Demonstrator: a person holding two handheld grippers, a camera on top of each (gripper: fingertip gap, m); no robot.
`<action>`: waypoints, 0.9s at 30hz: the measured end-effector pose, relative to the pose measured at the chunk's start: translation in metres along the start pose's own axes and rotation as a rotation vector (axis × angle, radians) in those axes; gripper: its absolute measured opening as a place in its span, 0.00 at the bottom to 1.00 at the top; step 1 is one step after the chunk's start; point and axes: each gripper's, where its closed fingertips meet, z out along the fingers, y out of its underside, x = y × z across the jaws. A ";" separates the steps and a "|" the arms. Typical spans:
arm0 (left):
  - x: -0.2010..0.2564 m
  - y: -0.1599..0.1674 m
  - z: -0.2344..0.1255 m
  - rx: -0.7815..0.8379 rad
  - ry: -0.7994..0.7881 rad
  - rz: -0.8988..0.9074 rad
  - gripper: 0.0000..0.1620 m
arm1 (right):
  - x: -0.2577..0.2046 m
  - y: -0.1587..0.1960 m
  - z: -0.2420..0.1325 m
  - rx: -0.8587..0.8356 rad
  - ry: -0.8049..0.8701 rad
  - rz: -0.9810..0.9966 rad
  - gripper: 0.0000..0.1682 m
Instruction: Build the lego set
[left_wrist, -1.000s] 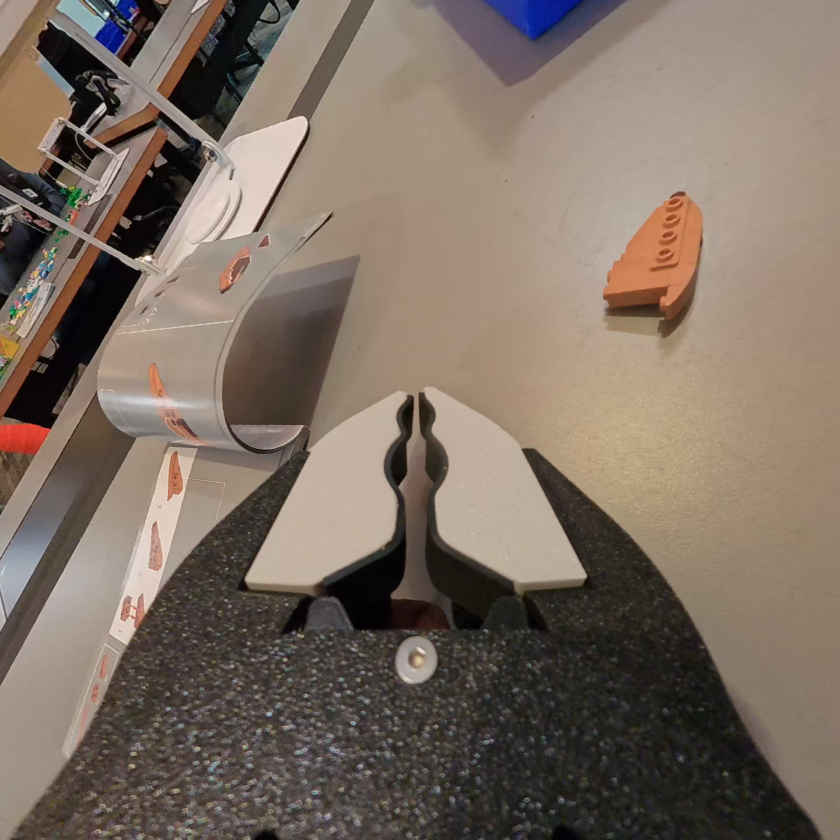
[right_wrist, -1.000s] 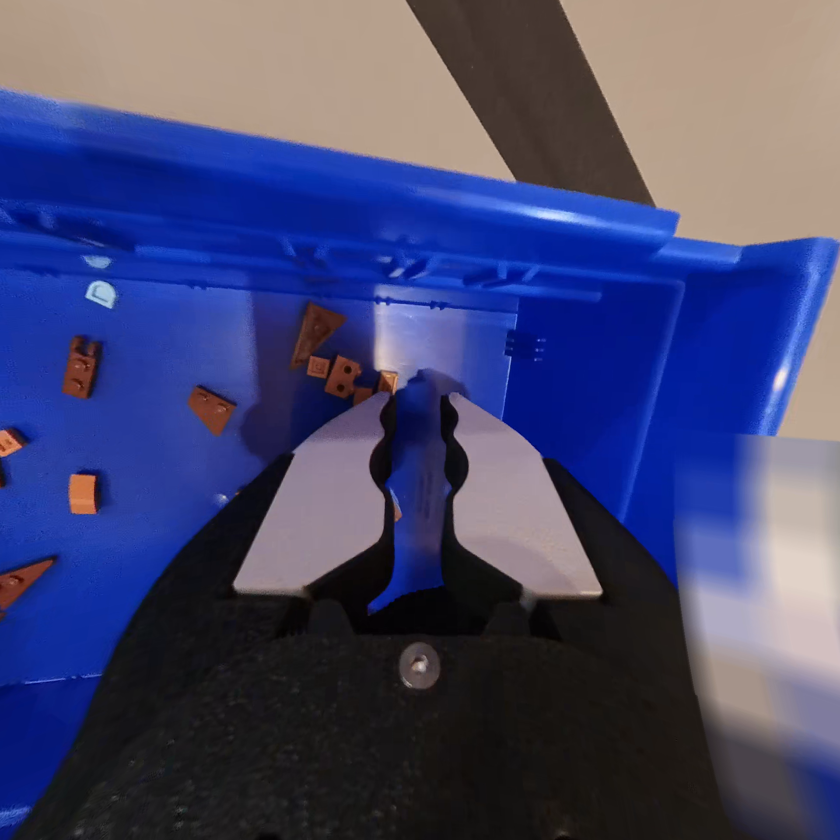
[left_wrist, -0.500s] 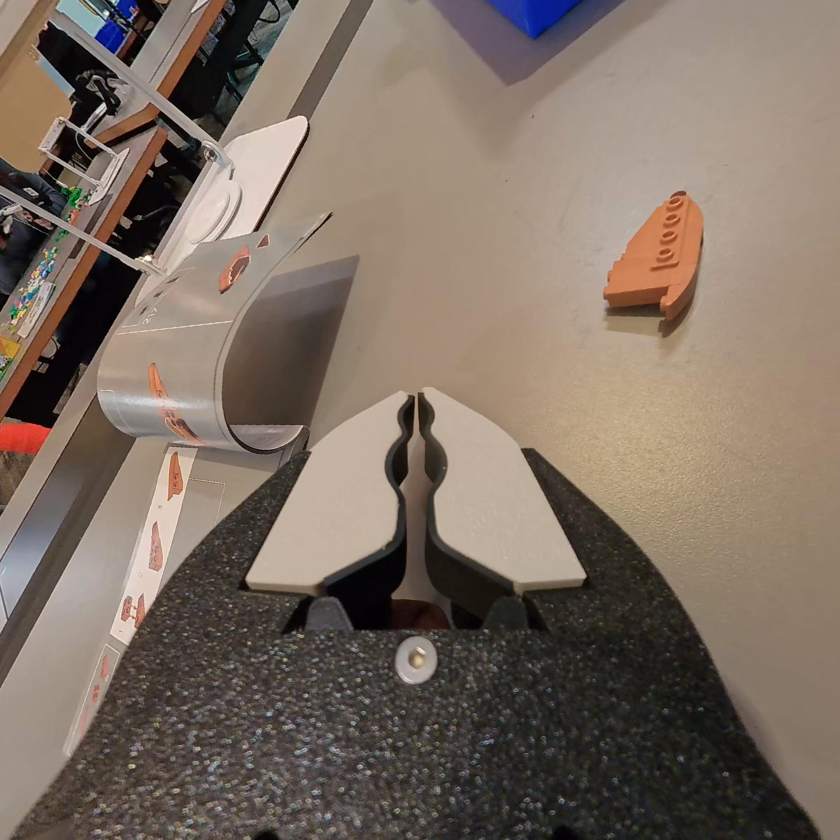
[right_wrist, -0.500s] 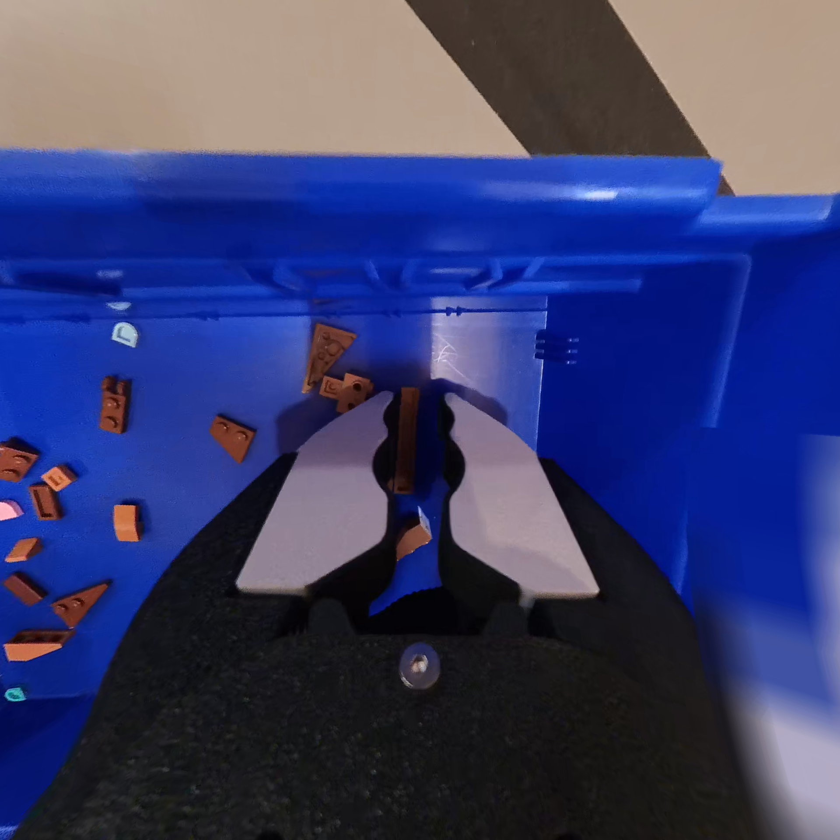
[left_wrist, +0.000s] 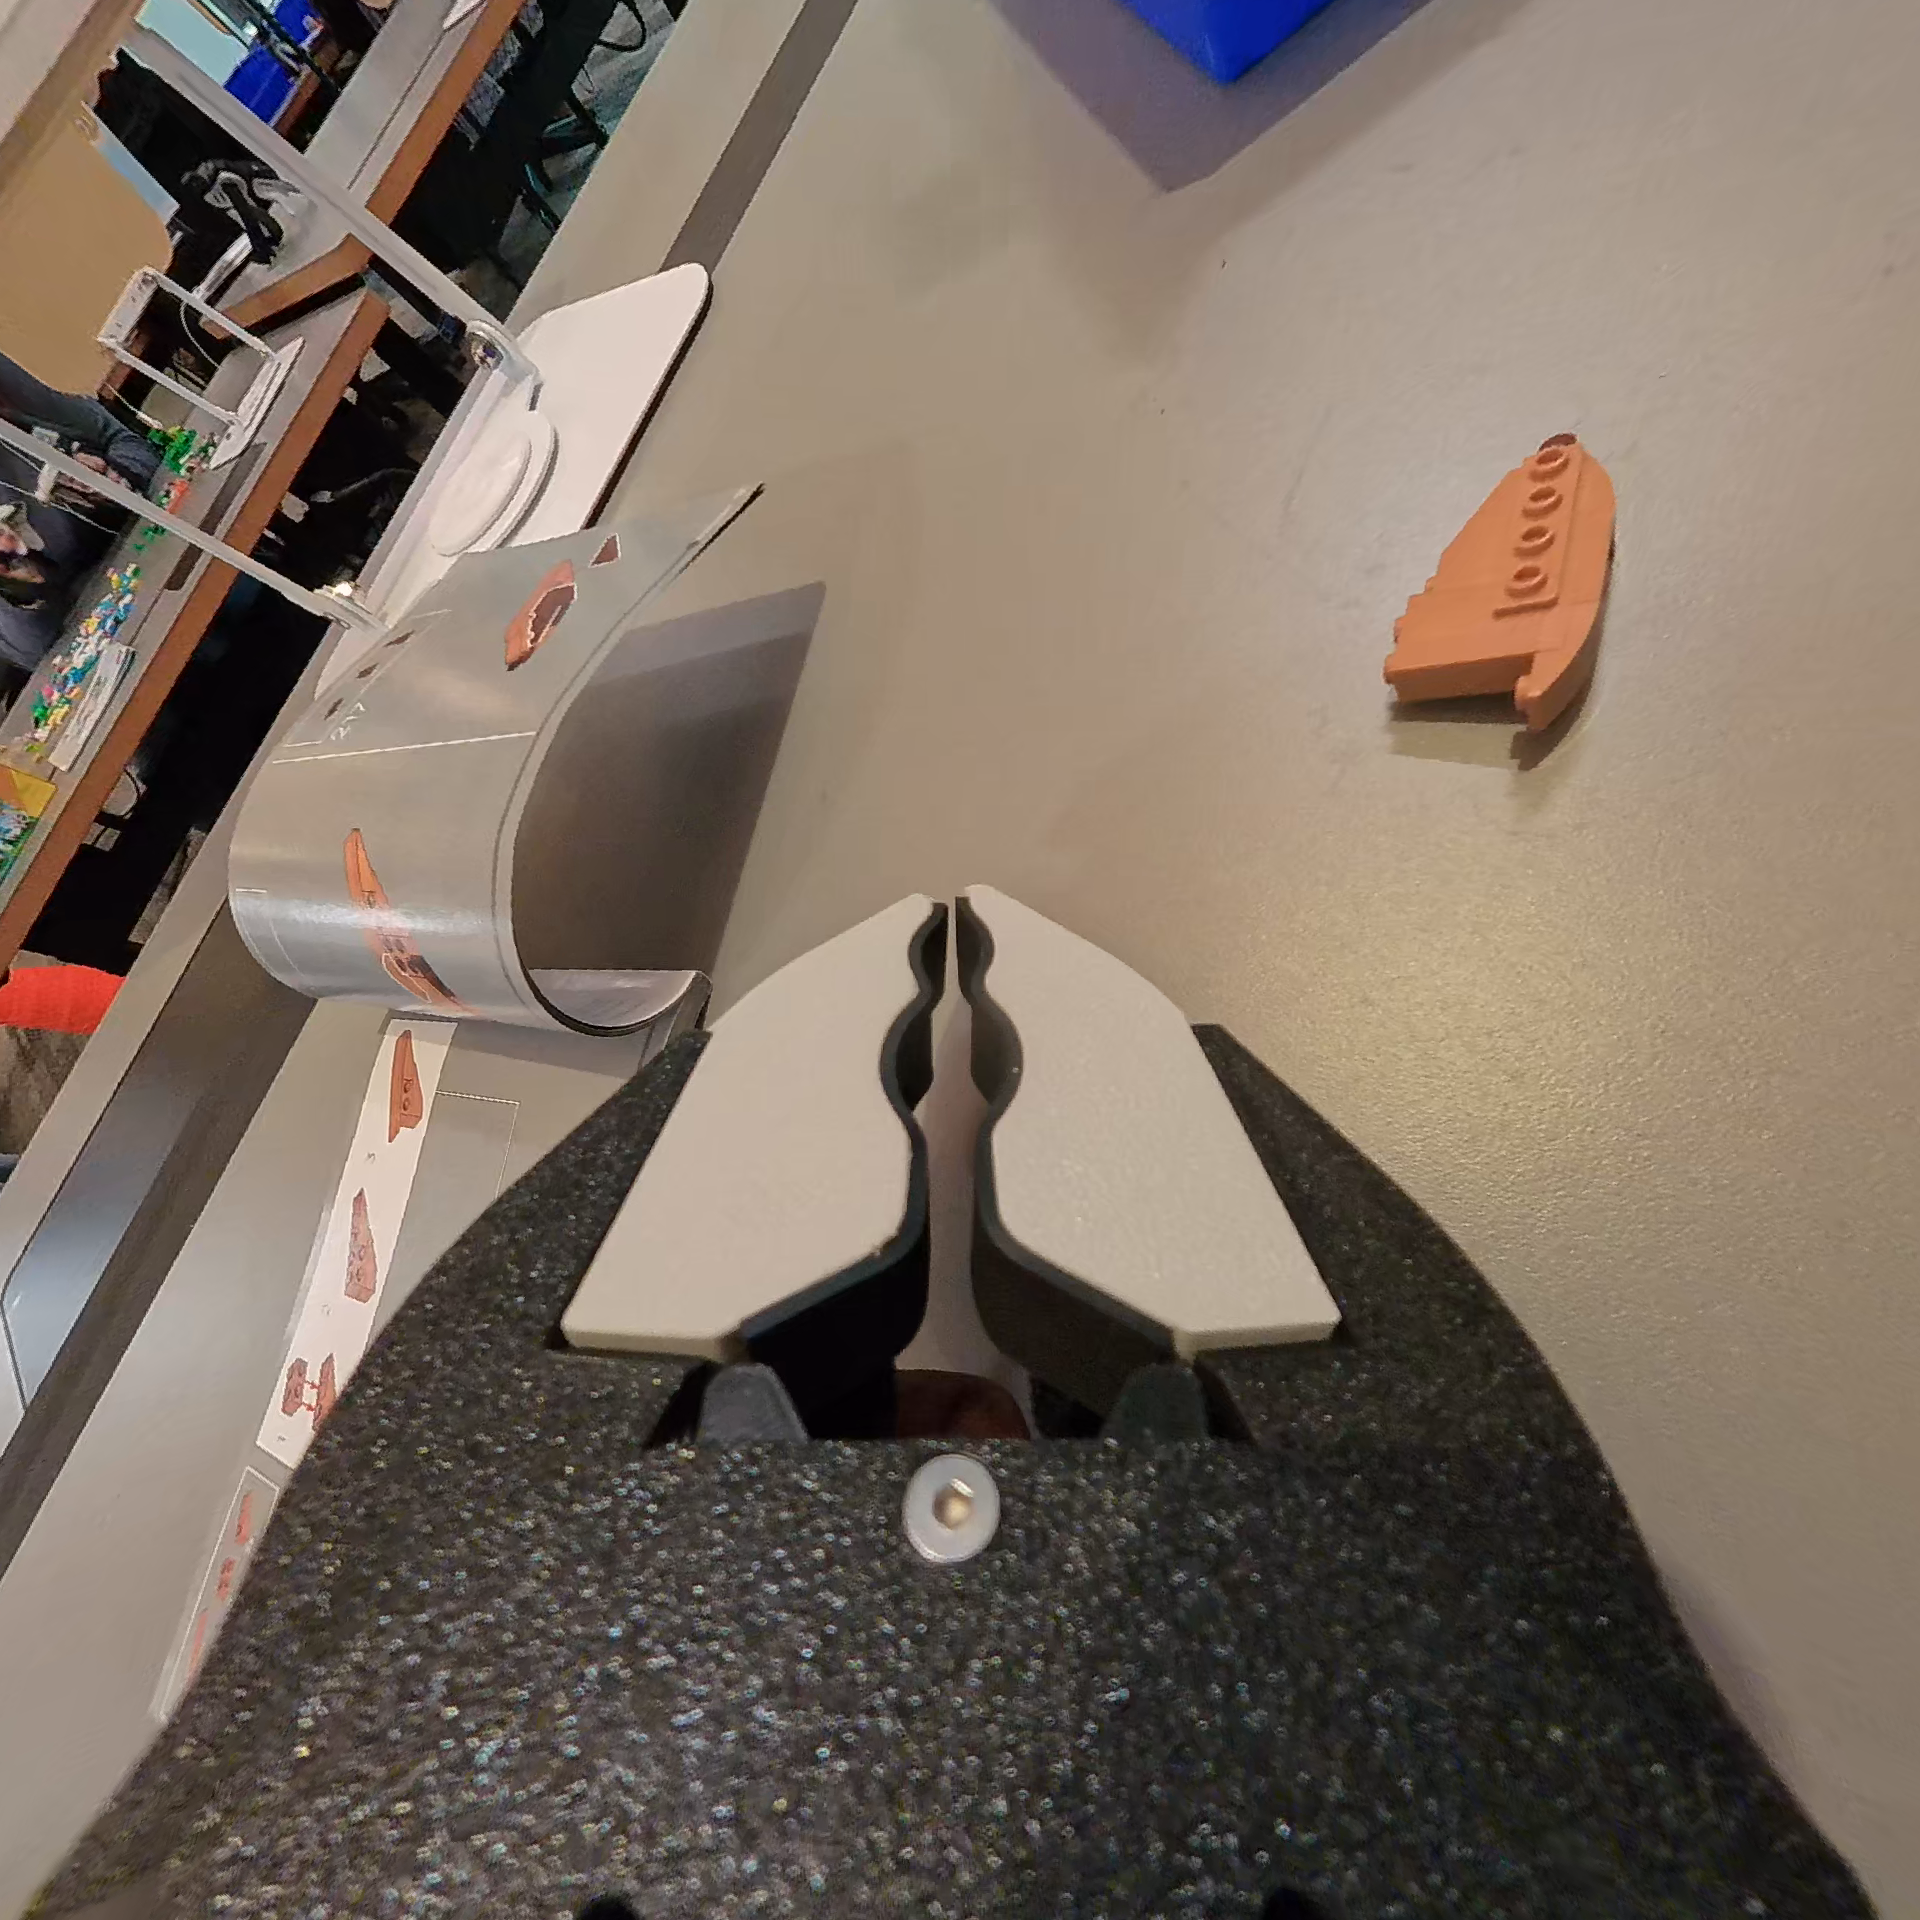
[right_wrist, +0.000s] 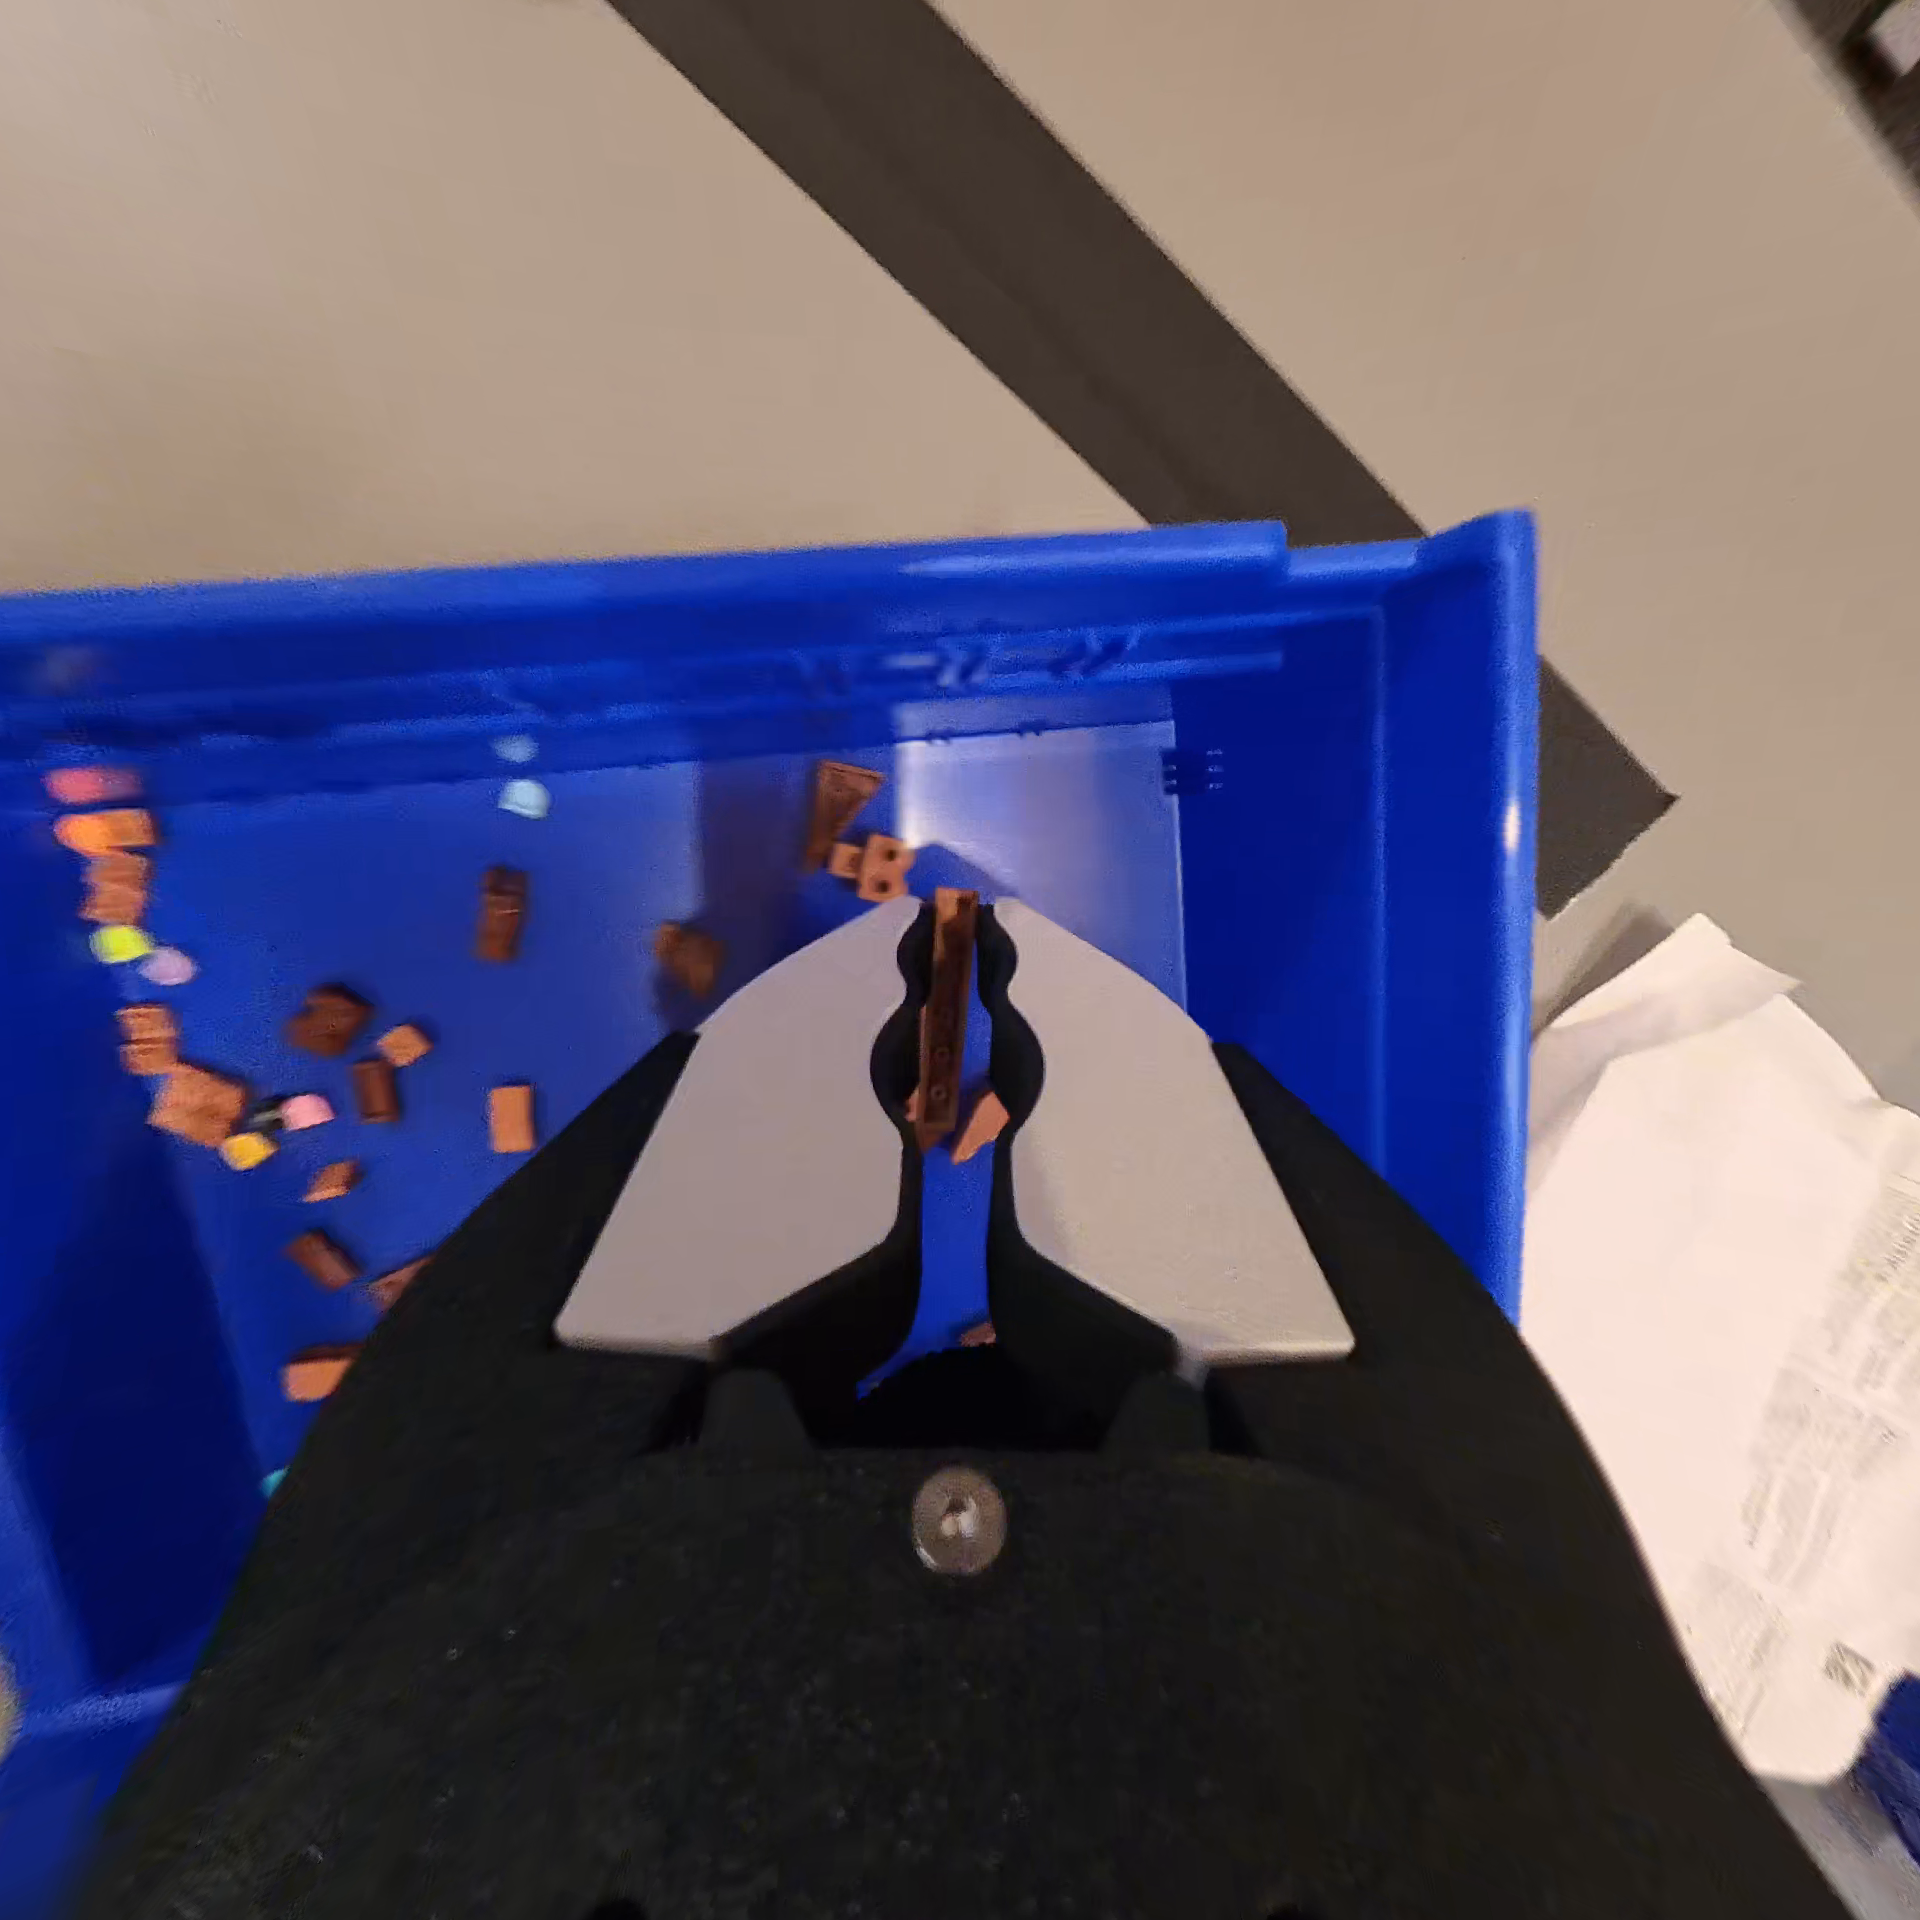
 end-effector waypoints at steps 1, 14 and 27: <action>0.000 0.000 0.000 -0.001 -0.001 0.002 0.01 | -0.009 -0.005 -0.014 0.023 0.002 -0.002 0.04; -0.003 0.002 -0.001 -0.011 -0.002 -0.037 0.02 | -0.366 -0.069 -0.088 0.420 -0.297 -0.391 0.04; -0.026 0.013 -0.006 -0.020 -0.051 -0.147 0.02 | -0.463 -0.071 0.008 0.415 -0.379 -0.413 0.12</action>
